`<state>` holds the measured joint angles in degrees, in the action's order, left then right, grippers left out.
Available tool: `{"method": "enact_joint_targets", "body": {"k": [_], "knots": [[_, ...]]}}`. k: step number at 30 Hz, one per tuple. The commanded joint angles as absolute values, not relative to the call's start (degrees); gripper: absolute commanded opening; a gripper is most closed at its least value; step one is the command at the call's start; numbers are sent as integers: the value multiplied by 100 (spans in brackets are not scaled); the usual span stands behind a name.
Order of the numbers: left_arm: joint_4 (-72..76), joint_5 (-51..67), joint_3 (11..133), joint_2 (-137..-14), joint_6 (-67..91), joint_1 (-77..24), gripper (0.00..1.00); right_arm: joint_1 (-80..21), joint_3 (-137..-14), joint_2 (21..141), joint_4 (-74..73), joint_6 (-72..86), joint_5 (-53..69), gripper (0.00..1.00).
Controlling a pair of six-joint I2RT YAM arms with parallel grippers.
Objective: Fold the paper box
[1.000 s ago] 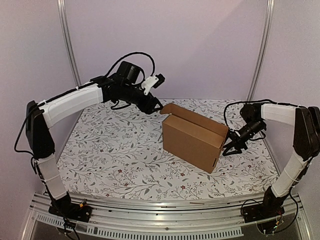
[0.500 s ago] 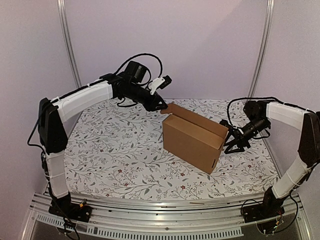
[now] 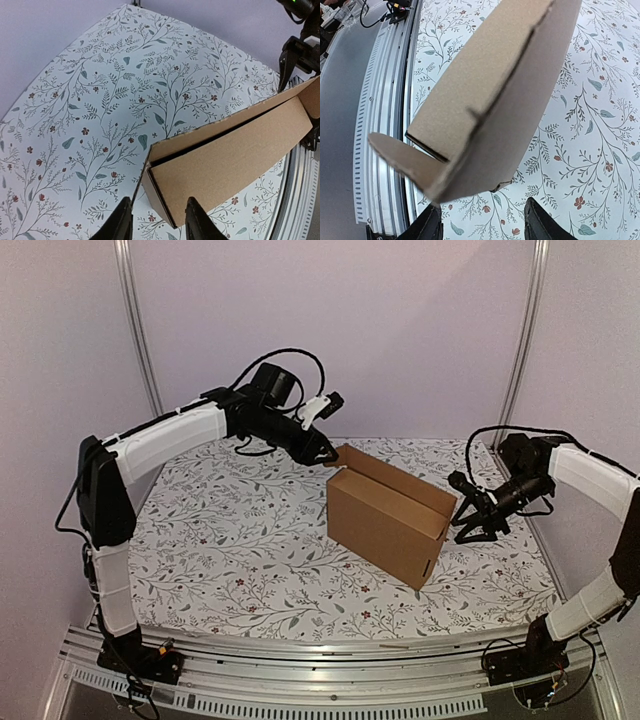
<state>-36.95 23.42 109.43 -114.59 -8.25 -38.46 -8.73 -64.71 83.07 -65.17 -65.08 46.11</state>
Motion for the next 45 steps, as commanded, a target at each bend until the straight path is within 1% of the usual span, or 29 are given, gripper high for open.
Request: {"method": "enact_joint_targets", "body": {"k": [1,4,9,12,14,17,22,29,38,45], "knots": [[-3788,2044,11047,-11570,-925,-3929,39,-888,-6420,8062,-6705,-6419,4685,55],[-3848,1940,11086,-11471,-1121,-3924,41,-888,-6431,7875,-6844,-6472,4588,55],[-3936,1879,11341,-11654,-1376,-3929,52,-887,-6488,7518,-7080,-6551,4519,56],[-4090,1833,11617,-11930,-1531,-3929,53,-888,-6560,7355,-7299,-6628,4447,56],[-4184,1921,11829,-12111,-1582,-3929,47,-887,-6550,7233,-7374,-6680,4447,56],[-4366,2236,12099,-12309,-1559,-3929,34,-886,-6567,7052,-7418,-6766,4477,56],[-4449,2352,12156,-12286,-1365,-3946,14,-894,-6758,7009,-7512,-6786,4642,57],[-4537,2453,12138,-12121,-998,-3968,1,-1015,-6769,7063,-7138,-6636,4627,57],[-4671,2266,12242,-12104,-458,-4046,0,-1103,-6798,7224,-6916,-6638,4400,57],[-4863,1960,12514,-12167,-298,-4193,0,-1170,-6952,7396,-7058,-6841,4303,57]]}}
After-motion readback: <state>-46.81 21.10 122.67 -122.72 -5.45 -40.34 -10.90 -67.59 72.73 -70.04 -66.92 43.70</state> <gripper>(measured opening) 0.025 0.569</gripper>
